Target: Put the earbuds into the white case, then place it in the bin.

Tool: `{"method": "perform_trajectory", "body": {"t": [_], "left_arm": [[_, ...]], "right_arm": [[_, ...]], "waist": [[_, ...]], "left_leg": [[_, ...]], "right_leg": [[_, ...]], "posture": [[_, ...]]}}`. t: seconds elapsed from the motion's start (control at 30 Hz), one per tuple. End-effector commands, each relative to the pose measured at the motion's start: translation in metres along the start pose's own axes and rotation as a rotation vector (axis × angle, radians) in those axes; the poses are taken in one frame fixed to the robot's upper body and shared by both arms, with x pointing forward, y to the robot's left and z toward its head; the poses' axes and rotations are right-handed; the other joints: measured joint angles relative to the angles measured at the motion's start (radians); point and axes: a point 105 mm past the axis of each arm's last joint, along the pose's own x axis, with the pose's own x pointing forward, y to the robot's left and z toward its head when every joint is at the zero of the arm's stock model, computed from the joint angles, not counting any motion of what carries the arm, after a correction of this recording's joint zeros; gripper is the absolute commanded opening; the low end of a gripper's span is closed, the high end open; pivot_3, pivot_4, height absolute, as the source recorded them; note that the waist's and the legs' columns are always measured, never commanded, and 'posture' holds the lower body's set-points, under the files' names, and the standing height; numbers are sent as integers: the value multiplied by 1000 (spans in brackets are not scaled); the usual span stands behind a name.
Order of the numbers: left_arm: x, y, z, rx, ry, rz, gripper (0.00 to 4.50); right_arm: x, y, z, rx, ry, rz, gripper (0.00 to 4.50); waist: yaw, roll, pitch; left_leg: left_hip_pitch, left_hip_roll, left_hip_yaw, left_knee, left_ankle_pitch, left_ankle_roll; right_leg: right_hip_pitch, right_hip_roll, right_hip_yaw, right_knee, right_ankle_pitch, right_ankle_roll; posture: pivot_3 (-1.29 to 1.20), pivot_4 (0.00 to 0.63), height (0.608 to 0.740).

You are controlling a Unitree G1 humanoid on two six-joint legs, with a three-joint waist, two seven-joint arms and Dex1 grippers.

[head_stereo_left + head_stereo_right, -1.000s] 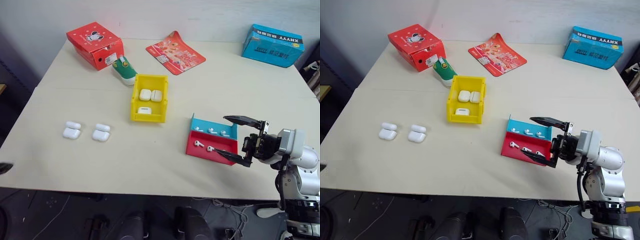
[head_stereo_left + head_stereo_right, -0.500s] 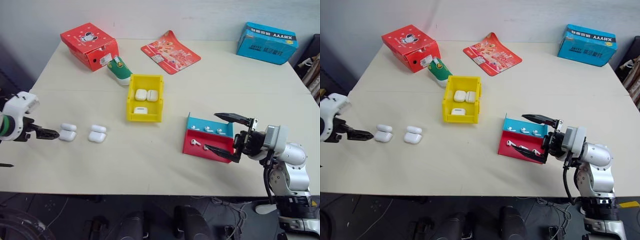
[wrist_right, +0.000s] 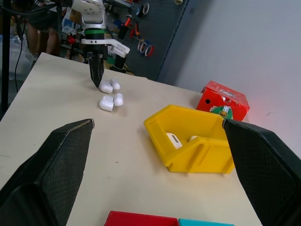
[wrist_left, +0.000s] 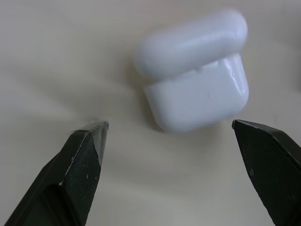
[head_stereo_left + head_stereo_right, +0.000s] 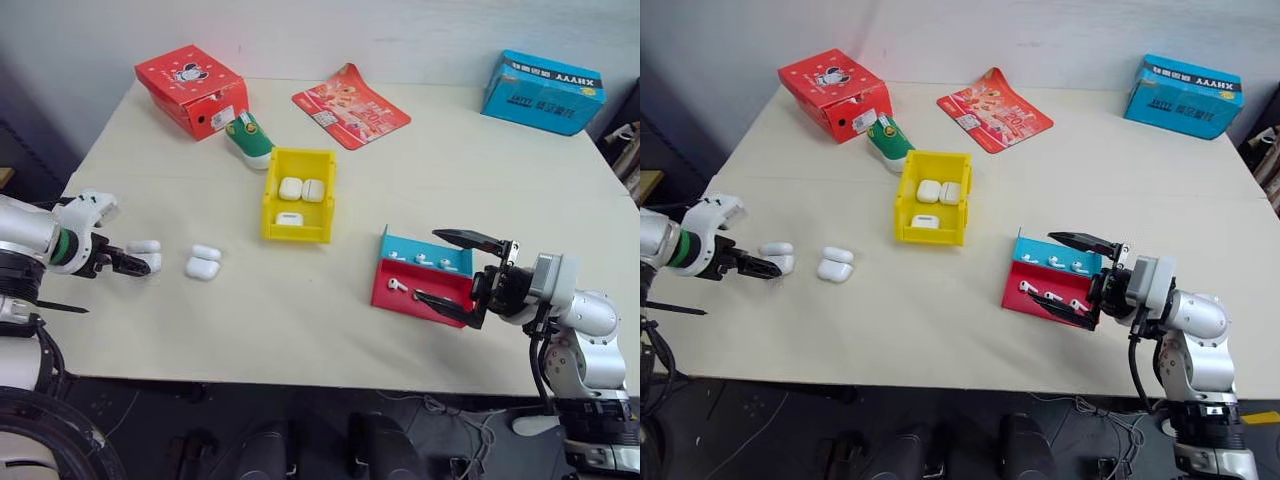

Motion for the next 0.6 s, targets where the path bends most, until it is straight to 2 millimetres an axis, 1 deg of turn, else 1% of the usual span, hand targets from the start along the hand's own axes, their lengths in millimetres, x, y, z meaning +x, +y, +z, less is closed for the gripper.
{"method": "perform_trajectory", "body": {"t": [0.03, 0.2, 0.33, 0.43, 0.6], "left_arm": [[-8, 0, 6, -4, -23, 22, 4470], [-12, -3, 11, -24, -51, 45, 4470], [-5, -7, 15, -71, -75, 56, 4470], [-1, -14, 18, -92, -84, 39, 4470], [5, -15, 15, -100, -84, 61, 4470]], "right_arm": [[-4, -3, 14, -47, -17, -13, 4500], [-6, 0, 13, -35, -21, -16, 4500], [-2, 0, 11, -28, -33, -16, 4500], [2, -1, 11, -26, -41, -12, 4500], [9, -2, 11, -25, -47, -9, 4500]], "waist": [[0, 0, 0], [1, 0, 0], [1, -1, 0], [0, -1, 0], [0, -1, 0]], "left_leg": [[0, 0, 0, 0, 0, -1], [0, 0, -1, 0, 0, 0], [-1, 0, -1, 0, 0, 1], [-1, 0, -1, 0, 0, 1], [0, 0, 0, 1, 0, 1]], "right_leg": [[0, 0, 0, 0, 0, 0], [0, 0, 0, 0, 0, 0], [0, 0, -1, 0, 0, 0], [0, 0, -1, 0, 0, 0], [0, 0, 0, 6, 0, 0]], "posture": [[0, 150, 740], [0, 150, 740], [0, 150, 740], [0, 150, 740], [0, 150, 740]]}}
